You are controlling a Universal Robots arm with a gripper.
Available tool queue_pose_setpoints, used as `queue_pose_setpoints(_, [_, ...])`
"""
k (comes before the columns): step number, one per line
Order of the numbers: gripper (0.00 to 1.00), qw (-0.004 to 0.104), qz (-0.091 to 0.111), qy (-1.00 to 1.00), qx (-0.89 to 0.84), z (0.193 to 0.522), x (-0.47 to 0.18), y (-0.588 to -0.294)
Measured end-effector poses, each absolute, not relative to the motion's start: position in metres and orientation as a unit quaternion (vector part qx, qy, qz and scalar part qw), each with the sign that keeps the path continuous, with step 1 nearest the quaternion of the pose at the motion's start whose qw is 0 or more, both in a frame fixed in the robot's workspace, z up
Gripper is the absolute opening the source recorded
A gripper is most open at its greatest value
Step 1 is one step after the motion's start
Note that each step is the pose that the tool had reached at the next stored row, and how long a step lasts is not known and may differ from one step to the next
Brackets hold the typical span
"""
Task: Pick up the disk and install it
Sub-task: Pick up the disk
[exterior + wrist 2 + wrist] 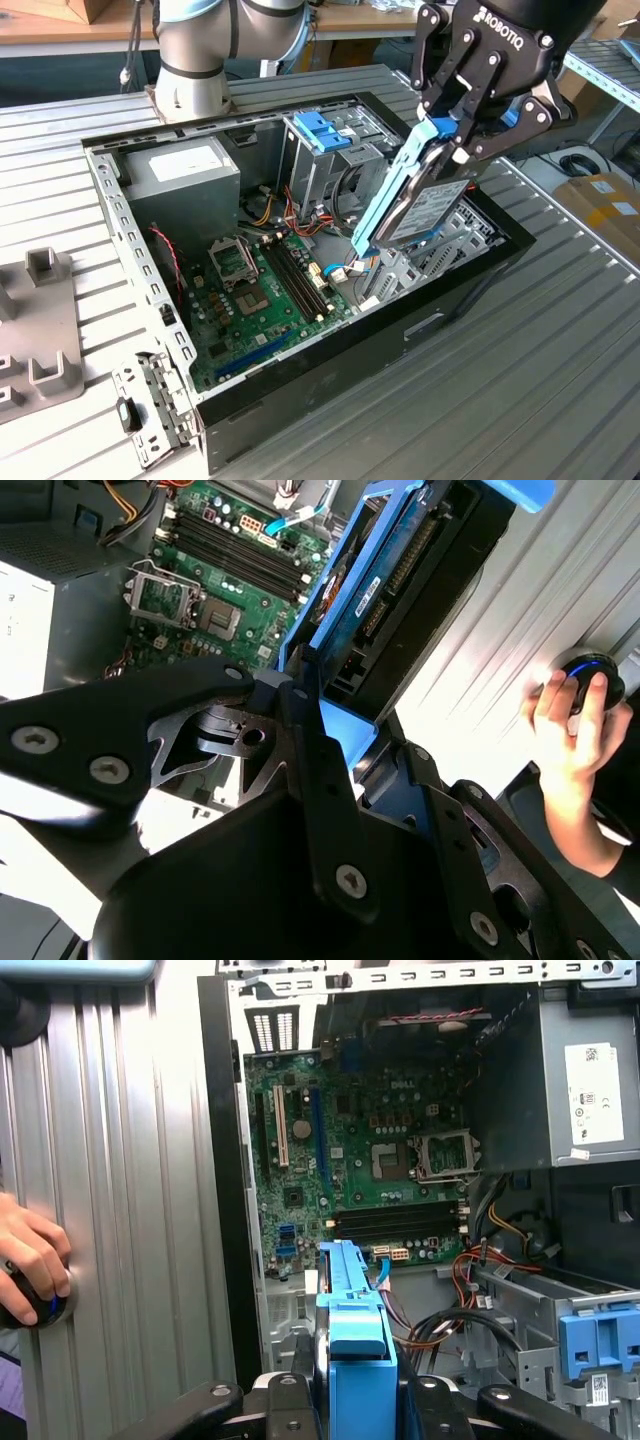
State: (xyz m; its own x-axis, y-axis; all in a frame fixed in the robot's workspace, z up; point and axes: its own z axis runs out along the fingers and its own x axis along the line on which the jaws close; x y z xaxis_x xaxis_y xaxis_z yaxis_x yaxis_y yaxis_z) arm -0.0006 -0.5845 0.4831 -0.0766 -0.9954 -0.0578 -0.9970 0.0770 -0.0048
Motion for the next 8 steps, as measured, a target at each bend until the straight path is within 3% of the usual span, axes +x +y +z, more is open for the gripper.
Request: queue_pose_setpoints(8, [0.37, 0.023, 0.018, 0.733, -0.679, 0.4830, 0.0049, -0.5848])
